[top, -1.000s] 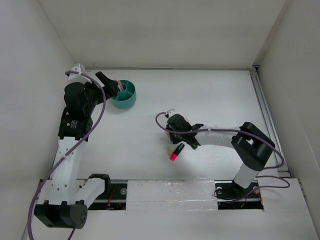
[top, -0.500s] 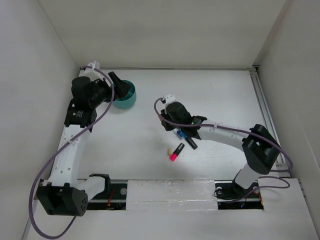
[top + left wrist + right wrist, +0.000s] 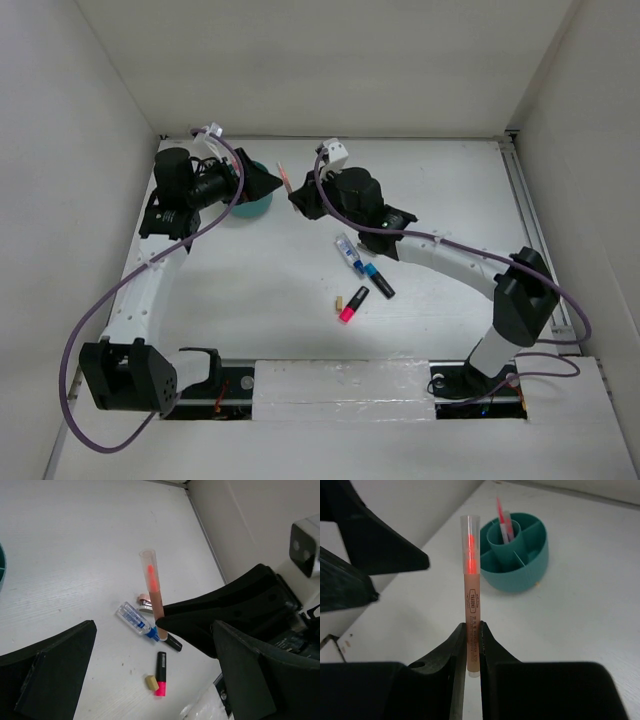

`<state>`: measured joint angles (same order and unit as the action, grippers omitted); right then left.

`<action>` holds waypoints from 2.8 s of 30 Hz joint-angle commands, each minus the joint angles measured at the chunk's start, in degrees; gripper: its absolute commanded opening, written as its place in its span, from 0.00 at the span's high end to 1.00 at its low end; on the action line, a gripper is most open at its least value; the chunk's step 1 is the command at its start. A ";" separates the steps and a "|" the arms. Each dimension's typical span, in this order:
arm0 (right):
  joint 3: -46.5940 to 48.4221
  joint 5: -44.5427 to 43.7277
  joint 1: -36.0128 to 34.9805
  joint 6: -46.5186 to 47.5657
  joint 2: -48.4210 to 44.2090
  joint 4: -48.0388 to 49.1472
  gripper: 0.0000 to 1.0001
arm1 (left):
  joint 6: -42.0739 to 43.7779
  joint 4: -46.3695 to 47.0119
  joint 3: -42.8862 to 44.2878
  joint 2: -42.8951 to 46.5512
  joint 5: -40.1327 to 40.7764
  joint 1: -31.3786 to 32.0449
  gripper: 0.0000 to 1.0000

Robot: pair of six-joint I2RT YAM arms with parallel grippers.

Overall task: Sort the stationery into containers
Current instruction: Pick up the pen from the center of the board, then place the pen in the storage box.

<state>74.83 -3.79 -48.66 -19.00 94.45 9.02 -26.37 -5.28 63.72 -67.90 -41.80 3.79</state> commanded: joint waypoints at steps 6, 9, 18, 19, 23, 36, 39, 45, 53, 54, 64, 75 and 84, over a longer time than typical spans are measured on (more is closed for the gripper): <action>3.23 9.32 -1.34 -3.85 2.22 10.14 1.00 | -0.52 3.26 -0.27 -1.01 -2.77 0.16 0.14; 1.82 10.91 -1.35 -4.37 2.22 11.46 1.00 | -0.52 2.73 -0.27 -1.01 -2.23 0.16 0.20; -1.79 12.76 -1.87 -6.04 1.70 15.51 1.00 | -0.52 2.21 0.26 -0.48 -1.18 0.16 0.65; -1.79 13.28 -1.87 -6.04 1.70 15.51 1.00 | -0.52 2.20 0.26 -0.48 -1.18 0.16 0.75; -1.26 14.42 -1.87 -6.04 2.22 16.20 1.00 | -0.52 1.67 0.79 -1.10 -1.18 0.16 1.00; -8.45 14.95 0.67 -5.52 -1.37 17.70 0.00 | 1.14 1.67 3.15 -0.39 11.46 0.16 1.00; -13.80 14.95 2.86 -4.29 -3.75 17.70 0.00 | 1.15 0.10 8.60 -1.96 18.68 -1.24 1.00; -20.42 17.40 5.25 -4.29 -5.69 18.23 0.00 | 1.67 7.81 12.39 -5.92 32.89 -3.00 1.00; -27.62 19.09 5.77 -3.06 -13.94 16.74 0.00 | 8.08 22.57 14.06 -17.26 37.40 -3.00 1.00; -28.85 19.09 5.77 -2.53 -16.04 15.87 0.00 | 8.96 24.16 14.06 -18.14 37.41 -3.00 1.00; -35.45 14.61 4.63 2.04 -26.33 7.16 0.00 | 10.99 31.56 11.07 -25.27 38.73 -1.68 1.00; -36.51 14.43 4.63 3.62 -28.88 5.40 0.00 | 13.63 32.88 7.64 -28.60 40.92 -0.45 1.00; -37.56 13.29 4.63 3.62 -31.96 4.26 0.00 | 14.77 33.40 5.01 -28.08 39.52 -0.45 0.92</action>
<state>38.17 10.68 -43.59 -16.23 64.31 13.02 -12.58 24.60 69.43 -97.36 -1.45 3.29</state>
